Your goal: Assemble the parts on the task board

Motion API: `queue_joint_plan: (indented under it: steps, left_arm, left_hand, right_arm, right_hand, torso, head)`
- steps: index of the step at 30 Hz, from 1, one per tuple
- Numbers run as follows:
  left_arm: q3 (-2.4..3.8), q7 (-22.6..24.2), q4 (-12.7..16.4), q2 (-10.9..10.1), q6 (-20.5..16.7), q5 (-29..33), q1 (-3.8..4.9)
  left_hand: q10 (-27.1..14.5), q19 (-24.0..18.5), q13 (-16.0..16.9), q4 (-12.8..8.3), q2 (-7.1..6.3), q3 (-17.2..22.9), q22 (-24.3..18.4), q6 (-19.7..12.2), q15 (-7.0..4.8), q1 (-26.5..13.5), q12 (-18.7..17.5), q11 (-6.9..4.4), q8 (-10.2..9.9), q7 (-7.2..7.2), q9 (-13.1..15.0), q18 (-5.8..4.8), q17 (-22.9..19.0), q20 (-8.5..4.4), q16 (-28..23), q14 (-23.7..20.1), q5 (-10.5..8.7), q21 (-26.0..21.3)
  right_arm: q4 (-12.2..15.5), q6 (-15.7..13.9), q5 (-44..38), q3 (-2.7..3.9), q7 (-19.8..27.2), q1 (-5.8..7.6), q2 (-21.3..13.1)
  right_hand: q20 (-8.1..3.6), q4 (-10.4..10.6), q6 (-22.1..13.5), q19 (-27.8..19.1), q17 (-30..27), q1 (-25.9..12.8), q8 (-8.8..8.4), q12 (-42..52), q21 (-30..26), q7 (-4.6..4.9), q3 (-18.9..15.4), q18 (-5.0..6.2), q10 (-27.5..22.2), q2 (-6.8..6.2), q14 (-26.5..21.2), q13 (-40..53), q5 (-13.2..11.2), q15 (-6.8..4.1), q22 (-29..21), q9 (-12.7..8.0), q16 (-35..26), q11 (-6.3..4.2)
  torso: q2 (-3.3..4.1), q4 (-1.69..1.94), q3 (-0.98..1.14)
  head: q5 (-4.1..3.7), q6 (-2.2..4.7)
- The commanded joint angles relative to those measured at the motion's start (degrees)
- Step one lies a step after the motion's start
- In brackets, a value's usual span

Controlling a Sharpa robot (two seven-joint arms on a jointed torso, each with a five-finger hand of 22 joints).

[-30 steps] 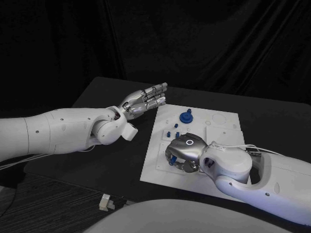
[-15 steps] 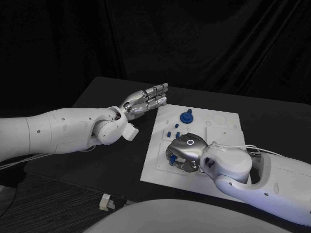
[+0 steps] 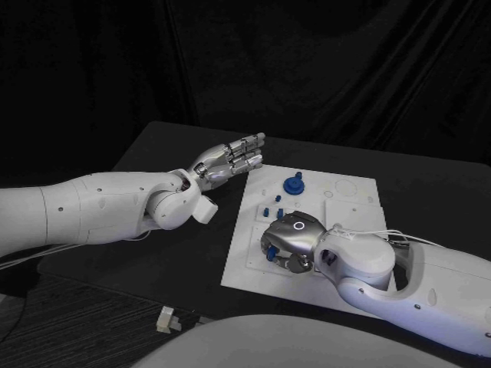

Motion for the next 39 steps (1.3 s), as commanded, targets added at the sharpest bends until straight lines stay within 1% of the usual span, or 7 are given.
queue_joint_plan:
  steps: [1,11,22,26,31,35,39]
  left_arm:
    - [0.06,0.5,0.0,0.1,0.8,0.3,-0.11]
    - [0.06,0.3,-0.1,0.2,1.0,0.3,-0.29]
    - [0.06,0.2,-0.1,0.2,1.0,0.3,-0.46]
    - [0.06,0.2,-0.2,0.2,1.1,0.3,-0.5]
    - [0.06,0.2,-0.2,0.3,1.1,0.3,-0.55]
    - [0.06,0.2,-0.2,0.3,1.1,0.3,-0.57]
    - [0.06,0.1,-0.3,0.3,1.2,0.3,-0.59]
  left_hand:
    - [0.1,0.4,0.1,0.0,0.16,0.4,0.1,0.0,0.33,0.6,0.2,0.37,0.3,0.35,0.1,0.93,0.1,-0.12,0.4,0.0,0.37,0.3]
    - [0.1,0.5,0.1,0.0,0.37,0.4,0.1,0.6,0.4,1.0,0.2,0.01,0.4,1.56,0.2,0.89,0.1,-0.11,0.4,0.0,0.49,0.3]
    - [0.1,0.5,0.1,0.0,0.45,0.4,0.1,0.6,0.41,1.0,0.2,0.01,0.4,1.55,0.2,0.89,0.1,-0.11,0.4,0.0,0.59,0.3]
    - [0.1,0.5,0.1,-0.1,0.49,0.5,0.1,0.5,0.41,1.1,0.2,0.01,0.4,1.55,0.2,0.89,0.1,-0.11,0.4,0.0,0.65,0.3]
    - [0.1,0.5,0.1,-0.1,0.49,0.5,0.1,0.5,0.41,1.1,0.2,0.01,0.4,1.55,0.2,0.89,0.1,-0.11,0.4,0.0,0.65,0.3]
    - [0.1,0.5,0.1,-0.1,0.54,0.5,0.1,0.5,0.41,1.2,0.2,0.02,0.4,1.55,0.2,0.89,0.1,-0.12,0.4,-0.1,0.74,0.3]
    - [0.1,0.5,0.1,-0.1,0.54,0.5,0.1,0.5,0.41,1.2,0.2,0.02,0.4,1.55,0.2,0.89,0.1,-0.12,0.4,-0.1,0.74,0.3]
  right_arm:
    - [0.0,-0.3,-0.5,-0.05,0.4,-0.24,0.1]
    - [0.0,-0.9,-0.5,-0.05,0.6,-0.36,0.1]
    - [0.0,-1.0,-0.5,-0.05,-0.5,-0.46,0.1]
    - [0.0,-0.3,-0.5,-0.05,-1.5,-0.48,-0.1]
    - [0.1,0.0,-0.5,-0.05,-2.4,-0.49,-0.5]
    - [0.5,-0.8,-0.5,-0.05,-2.6,-0.49,-0.9]
    - [1.2,-2.6,-0.6,-0.05,-2.5,-0.48,-1.9]
  right_hand:
    - [-0.24,-0.4,1.3,-0.3,0.7,0.0,0.87,0.0,-0.2,-0.1,-0.1,0.2,0.6,0.58,2.0,0.1,0.3,-0.08,8.9,0.6,-0.3,-0.09]
    - [-0.46,-0.6,1.1,-0.4,0.6,-0.4,0.97,-0.2,-0.3,-0.28,-0.4,0.21,1.2,0.67,2.0,0.3,-1.8,-0.31,8.9,1.1,-0.3,-0.36]
    - [-0.68,-0.6,-1.1,-0.8,-0.6,-0.8,0.06,-0.9,-1.4,-0.66,-0.8,0.4,1.4,0.69,1.6,0.3,-5.6,-0.49,8.6,1.4,-1.0,-0.57]
    - [-0.11,0.3,-8.2,-2.1,-3.0,-1.9,-3.69,-2.7,-4.3,-1.66,-1.1,0.85,-0.7,-0.22,0.5,-0.1,-7.9,0.39,7.8,-0.1,-2.4,0.47]
    - [0.46,1.1,-10.2,-2.6,-3.6,-2.7,-4.71,-4.2,-5.3,-2.39,-2.0,0.98,-3.0,-0.92,0.2,-0.6,-9.2,0.97,7.5,-0.9,-2.8,1.33]
    - [0.62,2.1,-13.7,-3.2,-4.5,-3.2,-6.31,-5.9,-7.0,-4.17,-5.3,1.32,-7.7,-1.37,-0.4,-1.0,-11.7,0.81,7.2,-2.4,-3.2,2.29]
    - [0.67,3.4,-15.6,-3.7,-5.2,-2.5,-6.99,-6.6,-8.4,-5.0,-9.1,1.5,-11.7,-1.26,-0.9,-1.1,-13.4,0.98,7.0,-3.7,-3.6,2.76]
  torso:
    - [0.02,-0.02,-0.01]
    - [-0.03,-0.02,-0.01]
    - [0.0,0.0,-0.01]
    - [0.0,-0.02,0.0]
    - [-0.02,-0.01,0.01]
    - [-0.02,0.0,0.0]
    - [0.0,-0.01,0.01]
  head:
    - [0.02,0.02]
    - [0.1,0.02]
    - [0.08,0.02]
    - [0.1,0.02]
    - [0.12,0.02]
    - [0.11,0.02]
    - [0.05,0.02]
